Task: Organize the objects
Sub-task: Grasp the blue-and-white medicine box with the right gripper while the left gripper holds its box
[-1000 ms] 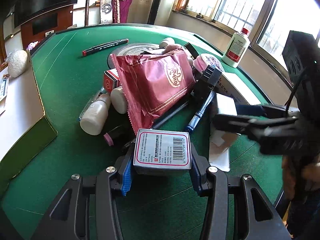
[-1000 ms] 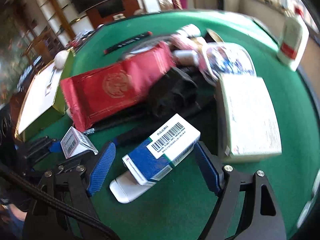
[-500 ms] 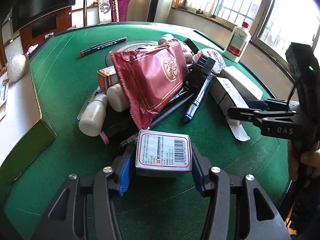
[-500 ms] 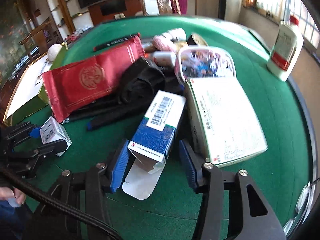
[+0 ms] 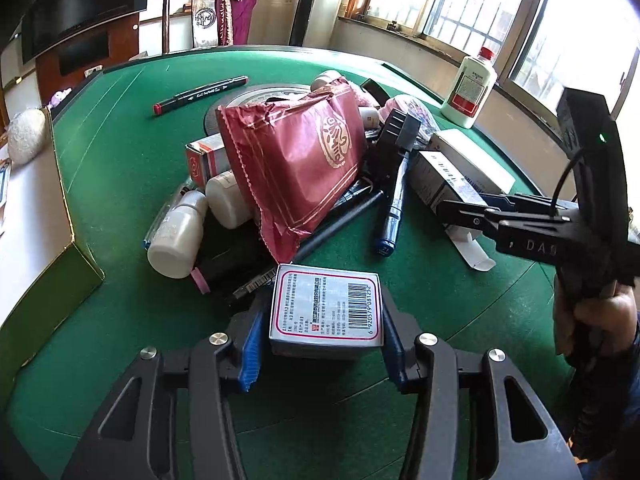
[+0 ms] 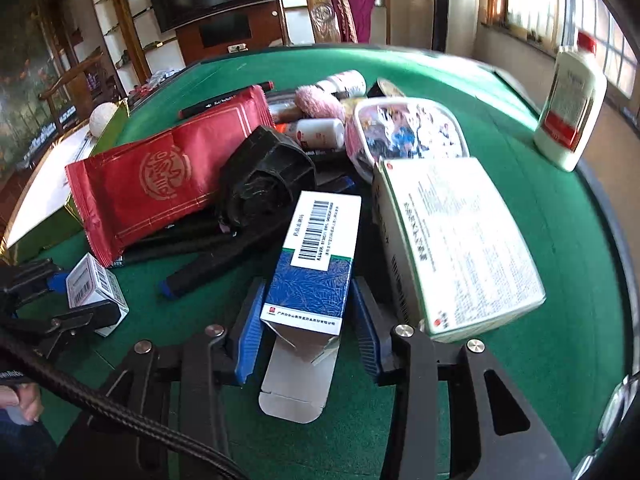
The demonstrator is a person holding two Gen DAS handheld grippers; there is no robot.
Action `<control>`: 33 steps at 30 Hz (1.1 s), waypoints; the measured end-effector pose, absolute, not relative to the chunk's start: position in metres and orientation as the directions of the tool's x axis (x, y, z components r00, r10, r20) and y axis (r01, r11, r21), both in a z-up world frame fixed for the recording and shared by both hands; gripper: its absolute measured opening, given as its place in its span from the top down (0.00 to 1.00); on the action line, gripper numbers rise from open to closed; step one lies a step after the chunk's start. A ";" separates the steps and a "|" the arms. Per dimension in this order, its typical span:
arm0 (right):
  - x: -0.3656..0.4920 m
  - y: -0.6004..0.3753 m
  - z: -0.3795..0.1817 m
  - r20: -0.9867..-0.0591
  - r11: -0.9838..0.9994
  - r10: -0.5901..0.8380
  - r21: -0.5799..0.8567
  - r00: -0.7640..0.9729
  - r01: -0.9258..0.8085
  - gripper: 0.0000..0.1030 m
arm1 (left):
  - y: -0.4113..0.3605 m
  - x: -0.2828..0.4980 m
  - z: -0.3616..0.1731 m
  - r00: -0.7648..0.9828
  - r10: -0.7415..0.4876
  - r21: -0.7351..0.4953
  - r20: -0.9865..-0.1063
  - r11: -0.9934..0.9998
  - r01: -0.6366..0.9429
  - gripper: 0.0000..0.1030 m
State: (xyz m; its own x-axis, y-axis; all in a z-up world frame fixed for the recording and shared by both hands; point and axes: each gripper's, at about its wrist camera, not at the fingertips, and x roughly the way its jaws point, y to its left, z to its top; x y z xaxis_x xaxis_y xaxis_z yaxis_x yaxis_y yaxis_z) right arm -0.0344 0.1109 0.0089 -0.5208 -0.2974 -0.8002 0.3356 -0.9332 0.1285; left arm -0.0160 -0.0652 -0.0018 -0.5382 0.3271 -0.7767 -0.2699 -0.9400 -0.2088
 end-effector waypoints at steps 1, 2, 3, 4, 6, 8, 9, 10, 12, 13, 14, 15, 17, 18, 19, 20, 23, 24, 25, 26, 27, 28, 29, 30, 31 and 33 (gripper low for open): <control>-0.036 0.112 0.008 -0.803 -0.929 -0.320 0.163 -0.503 0.331 0.59 | -0.062 -0.016 -0.002 -0.539 0.317 -0.197 -0.780 -0.942 -0.270 0.57; -0.037 0.110 0.009 -0.803 -0.929 -0.327 0.177 -0.498 0.324 0.59 | -0.060 -0.016 -0.001 -0.540 0.308 -0.185 -0.783 -0.945 -0.271 0.57; -0.037 0.111 0.010 -0.797 -0.929 -0.334 0.187 -0.503 0.320 0.59 | -0.059 -0.016 -0.001 -0.540 0.304 -0.179 -0.785 -0.946 -0.271 0.57; -0.036 0.111 0.011 -0.789 -0.928 -0.334 0.179 -0.516 0.326 0.59 | -0.059 -0.016 -0.001 -0.540 0.301 -0.177 -0.786 -0.946 -0.270 0.57; -0.035 0.109 0.009 -0.786 -0.933 -0.315 0.155 -0.532 0.324 0.63 | -0.056 -0.016 -0.001 -0.542 0.289 -0.163 -0.789 -0.949 -0.268 0.57; -0.034 0.107 0.005 -0.794 -0.942 -0.278 0.115 -0.540 0.315 0.67 | -0.053 -0.015 -0.002 -0.544 0.273 -0.144 -0.794 -0.953 -0.268 0.56; -0.033 0.108 0.004 -0.793 -0.945 -0.264 0.100 -0.549 0.310 0.68 | -0.052 -0.015 -0.002 -0.545 0.263 -0.134 -0.796 -0.955 -0.266 0.56; -0.033 0.108 0.004 -0.792 -0.950 -0.248 0.088 -0.558 0.298 0.69 | -0.050 -0.015 -0.002 -0.546 0.252 -0.121 -0.799 -0.957 -0.265 0.56; -0.033 0.109 0.003 -0.787 -0.953 -0.243 0.084 -0.567 0.292 0.69 | -0.047 -0.014 -0.002 -0.547 0.238 -0.104 -0.803 -0.959 -0.264 0.56; -0.032 0.106 0.002 -0.788 -0.952 -0.231 0.061 -0.571 0.301 0.69 | -0.047 -0.014 -0.002 -0.547 0.235 -0.100 -0.804 -0.959 -0.265 0.56; -0.032 0.105 0.002 -0.789 -0.953 -0.222 0.051 -0.573 0.300 0.69 | -0.047 -0.013 -0.003 -0.546 0.238 -0.104 -0.803 -0.958 -0.266 0.56; -0.032 0.104 0.002 -0.790 -0.955 -0.212 0.040 -0.576 0.295 0.69 | -0.049 -0.013 -0.003 -0.546 0.244 -0.112 -0.802 -0.958 -0.265 0.56; -0.031 0.099 0.002 -0.792 -0.955 -0.184 0.005 -0.582 0.295 0.69 | -0.050 -0.014 -0.003 -0.544 0.253 -0.121 -0.800 -0.956 -0.267 0.56; -0.030 0.097 0.002 -0.792 -0.957 -0.173 -0.005 -0.586 0.289 0.69 | -0.051 -0.014 -0.003 -0.544 0.260 -0.130 -0.798 -0.955 -0.266 0.56; -0.030 0.098 0.002 -0.791 -0.959 -0.169 -0.005 -0.588 0.282 0.69 | -0.053 -0.014 -0.003 -0.543 0.268 -0.138 -0.796 -0.953 -0.268 0.55; -0.030 0.099 0.002 -0.791 -0.961 -0.168 -0.002 -0.588 0.277 0.69 | -0.054 -0.014 -0.003 -0.542 0.274 -0.145 -0.794 -0.952 -0.269 0.54; -0.030 0.101 0.002 -0.787 -0.973 -0.138 -0.004 -0.601 0.229 0.69 | -0.056 -0.015 -0.002 -0.541 0.294 -0.170 -0.788 -0.948 -0.267 0.54; -0.028 0.099 0.002 -0.786 -0.975 -0.126 -0.016 -0.605 0.223 0.69 | -0.056 -0.015 -0.002 -0.542 0.290 -0.166 -0.789 -0.949 -0.267 0.54; -0.028 0.098 0.002 -0.785 -0.976 -0.116 -0.024 -0.608 0.216 0.69 | -0.054 -0.015 -0.002 -0.543 0.283 -0.157 -0.790 -0.951 -0.266 0.54; -0.028 0.098 0.002 -0.784 -0.977 -0.110 -0.028 -0.610 0.212 0.69 | -0.053 -0.015 -0.002 -0.545 0.277 -0.150 -0.792 -0.952 -0.267 0.54; -0.028 0.098 0.002 -0.784 -0.977 -0.114 -0.024 -0.610 0.213 0.69 | -0.052 -0.015 -0.002 -0.546 0.271 -0.142 -0.793 -0.953 -0.268 0.54; -0.029 0.099 0.002 -0.787 -0.976 -0.131 -0.004 -0.603 0.218 0.67 | -0.053 -0.015 -0.002 -0.546 0.275 -0.147 -0.791 -0.953 -0.266 0.54; -0.030 0.101 0.003 -0.785 -0.975 -0.150 0.018 -0.600 0.220 0.61 | -0.055 -0.015 -0.002 -0.546 0.283 -0.158 -0.789 -0.951 -0.264 0.54; -0.031 0.103 0.003 -0.783 -0.973 -0.178 0.051 -0.595 0.224 0.58 | -0.055 -0.015 -0.002 -0.546 0.287 -0.162 -0.787 -0.950 -0.266 0.54; -0.032 0.104 0.005 -0.781 -0.973 -0.191 0.068 -0.594 0.223 0.58 | -0.056 -0.016 -0.002 -0.546 0.292 -0.167 -0.785 -0.949 -0.266 0.54; -0.032 0.108 0.005 -0.777 -0.971 -0.208 0.093 -0.594 0.219 0.58 | -0.058 -0.017 -0.002 -0.548 0.303 -0.182 -0.780 -0.947 -0.265 0.54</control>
State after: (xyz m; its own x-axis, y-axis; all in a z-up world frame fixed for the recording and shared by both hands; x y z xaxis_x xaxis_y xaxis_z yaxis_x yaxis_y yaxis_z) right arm -0.0322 0.1083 0.0055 -0.5942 -0.2081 -0.7770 0.2187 -0.9714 0.0929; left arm -0.0168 -0.0583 -0.0022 -0.5477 0.3031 -0.7799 -0.2650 -0.9469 -0.1819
